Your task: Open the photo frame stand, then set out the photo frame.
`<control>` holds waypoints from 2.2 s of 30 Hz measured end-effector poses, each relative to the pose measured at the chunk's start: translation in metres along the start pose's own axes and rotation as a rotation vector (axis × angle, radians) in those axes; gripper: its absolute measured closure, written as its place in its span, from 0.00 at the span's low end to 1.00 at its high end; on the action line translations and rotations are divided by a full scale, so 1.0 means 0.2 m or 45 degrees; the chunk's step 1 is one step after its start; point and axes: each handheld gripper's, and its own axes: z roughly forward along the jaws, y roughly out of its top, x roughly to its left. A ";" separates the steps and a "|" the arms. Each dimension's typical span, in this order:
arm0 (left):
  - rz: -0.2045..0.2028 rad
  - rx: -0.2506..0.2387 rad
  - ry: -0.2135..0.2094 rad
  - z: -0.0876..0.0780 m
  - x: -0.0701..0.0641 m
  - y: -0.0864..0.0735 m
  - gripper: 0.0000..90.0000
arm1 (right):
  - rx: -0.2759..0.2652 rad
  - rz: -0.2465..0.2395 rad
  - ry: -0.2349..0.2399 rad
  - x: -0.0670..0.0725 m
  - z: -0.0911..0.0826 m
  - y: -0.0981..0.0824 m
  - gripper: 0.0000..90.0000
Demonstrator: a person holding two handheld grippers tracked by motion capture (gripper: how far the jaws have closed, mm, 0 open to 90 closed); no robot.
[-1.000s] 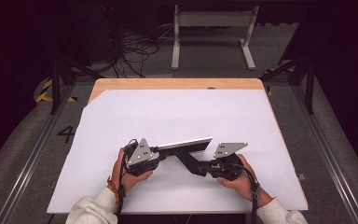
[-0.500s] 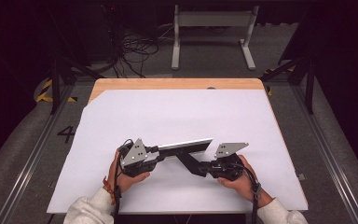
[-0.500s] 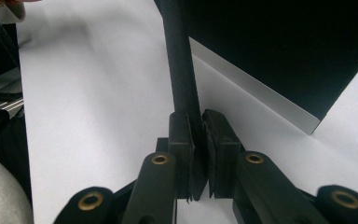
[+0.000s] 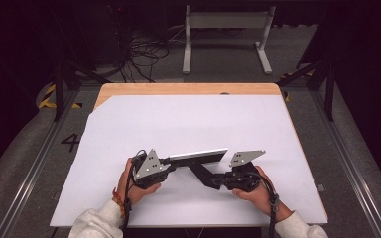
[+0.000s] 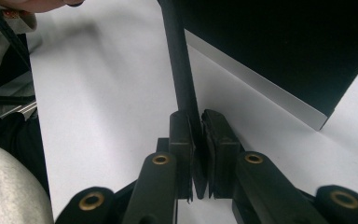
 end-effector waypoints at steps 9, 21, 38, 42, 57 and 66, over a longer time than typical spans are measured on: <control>-0.001 0.010 -0.002 0.01 0.00 0.00 0.84 | 0.000 -0.038 -0.030 0.02 0.00 -0.01 0.92; -0.014 0.019 -0.017 0.01 0.01 0.00 0.84 | -0.061 -0.139 -0.135 0.06 -0.10 -0.01 0.89; -0.031 0.019 -0.034 0.01 0.01 0.00 0.84 | -0.200 -0.196 -0.243 0.09 -0.17 0.01 0.95; -0.032 0.016 -0.033 0.01 0.01 0.00 0.84 | -0.229 -0.191 -0.266 0.09 -0.18 0.02 0.97; -0.009 0.019 -0.018 -0.01 0.01 0.01 0.84 | -0.267 -0.201 -0.309 0.09 -0.13 0.06 0.99; 0.004 -0.042 -0.009 -0.08 0.00 0.05 0.84 | -0.300 -0.187 -0.362 0.09 -0.12 0.08 1.00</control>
